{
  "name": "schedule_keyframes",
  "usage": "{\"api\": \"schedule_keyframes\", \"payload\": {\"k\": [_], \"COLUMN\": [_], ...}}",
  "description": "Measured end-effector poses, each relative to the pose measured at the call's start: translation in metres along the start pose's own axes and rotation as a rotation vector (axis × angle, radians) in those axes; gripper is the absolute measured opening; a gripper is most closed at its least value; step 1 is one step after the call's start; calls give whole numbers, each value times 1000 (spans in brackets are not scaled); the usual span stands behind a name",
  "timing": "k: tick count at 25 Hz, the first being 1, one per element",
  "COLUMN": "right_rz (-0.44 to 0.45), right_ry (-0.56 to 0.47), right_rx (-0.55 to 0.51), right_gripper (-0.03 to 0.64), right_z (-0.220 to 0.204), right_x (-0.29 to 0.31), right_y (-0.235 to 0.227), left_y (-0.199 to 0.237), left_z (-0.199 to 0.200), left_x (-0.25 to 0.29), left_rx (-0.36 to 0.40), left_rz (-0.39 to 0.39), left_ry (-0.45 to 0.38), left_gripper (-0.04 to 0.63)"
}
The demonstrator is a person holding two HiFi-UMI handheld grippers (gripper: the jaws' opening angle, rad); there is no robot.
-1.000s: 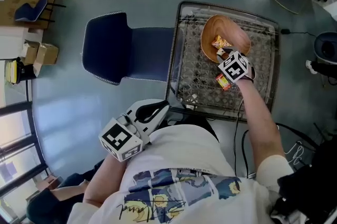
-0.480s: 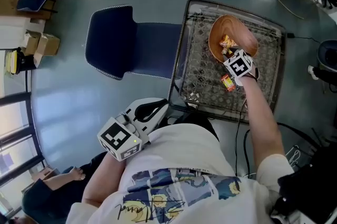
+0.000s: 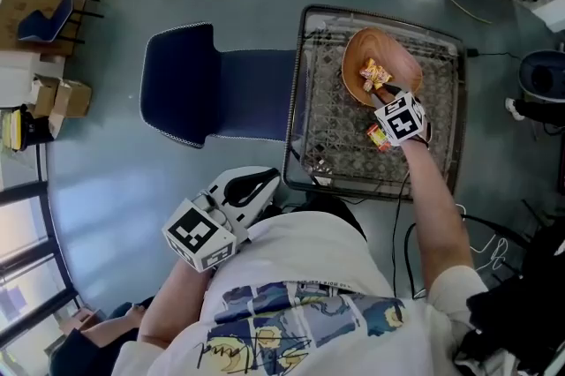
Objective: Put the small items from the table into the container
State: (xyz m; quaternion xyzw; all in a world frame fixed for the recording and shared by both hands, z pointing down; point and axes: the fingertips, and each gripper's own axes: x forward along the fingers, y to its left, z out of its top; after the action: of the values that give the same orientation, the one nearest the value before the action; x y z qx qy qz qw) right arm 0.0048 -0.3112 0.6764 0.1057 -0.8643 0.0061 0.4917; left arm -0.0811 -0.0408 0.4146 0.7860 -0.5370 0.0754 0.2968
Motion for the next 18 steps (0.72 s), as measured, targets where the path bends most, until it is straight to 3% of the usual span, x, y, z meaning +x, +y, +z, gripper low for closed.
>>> {"api": "schedule_keyframes", "payload": {"k": [12, 18], "right_rz": [-79, -110], "right_ry": [-169, -269], "right_rx": [169, 252], "right_gripper": [133, 48], "right_z": [16, 22], "right_x": [-104, -150], "right_y": [87, 157], "left_y": [-1, -5], "left_z": [-2, -17], "left_x": [-38, -73], "left_rx": [103, 123], "left_rz": [-178, -244], "left_ry": [-5, -12], "left_gripper": [9, 9]}}
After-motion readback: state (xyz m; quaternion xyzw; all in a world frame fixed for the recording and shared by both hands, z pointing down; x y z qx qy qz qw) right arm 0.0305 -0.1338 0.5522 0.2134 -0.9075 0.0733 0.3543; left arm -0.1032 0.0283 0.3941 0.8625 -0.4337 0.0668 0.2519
